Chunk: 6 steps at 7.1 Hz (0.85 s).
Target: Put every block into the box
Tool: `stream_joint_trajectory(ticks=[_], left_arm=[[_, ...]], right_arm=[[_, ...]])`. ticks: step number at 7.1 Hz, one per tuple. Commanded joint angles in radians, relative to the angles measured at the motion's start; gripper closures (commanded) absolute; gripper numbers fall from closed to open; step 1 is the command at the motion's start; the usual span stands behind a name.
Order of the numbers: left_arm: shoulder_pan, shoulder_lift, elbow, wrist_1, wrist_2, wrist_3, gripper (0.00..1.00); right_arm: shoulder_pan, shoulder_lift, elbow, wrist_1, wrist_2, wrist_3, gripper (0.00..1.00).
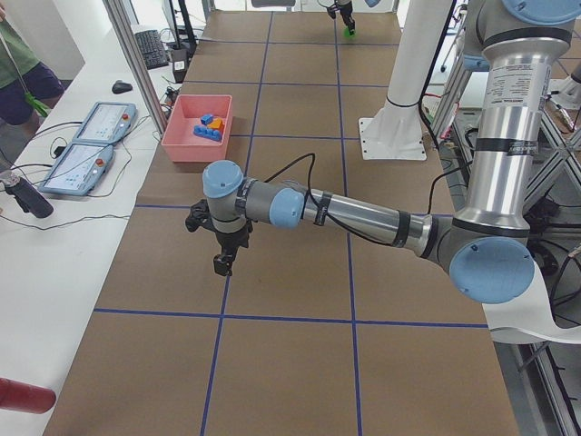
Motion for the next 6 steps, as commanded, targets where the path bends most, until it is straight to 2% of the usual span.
stream_joint_trajectory(ticks=[1,2,3,6], left_arm=[[-0.009,0.023,0.009,0.004,0.004,-0.013,0.0],[-0.032,0.055,0.015,0.004,0.01,-0.006,0.0],[-0.092,0.074,0.002,0.004,0.0,0.003,0.0],[-0.153,0.139,0.004,0.016,-0.011,0.094,0.0]], right_arm=[[0.101,0.059,0.116,-0.137,0.033,0.009,1.0],[0.182,0.17,0.192,-0.369,0.044,0.009,1.0],[0.229,0.311,0.222,-0.555,0.044,0.005,1.0],[0.264,0.704,0.211,-0.931,0.037,0.005,1.0]])
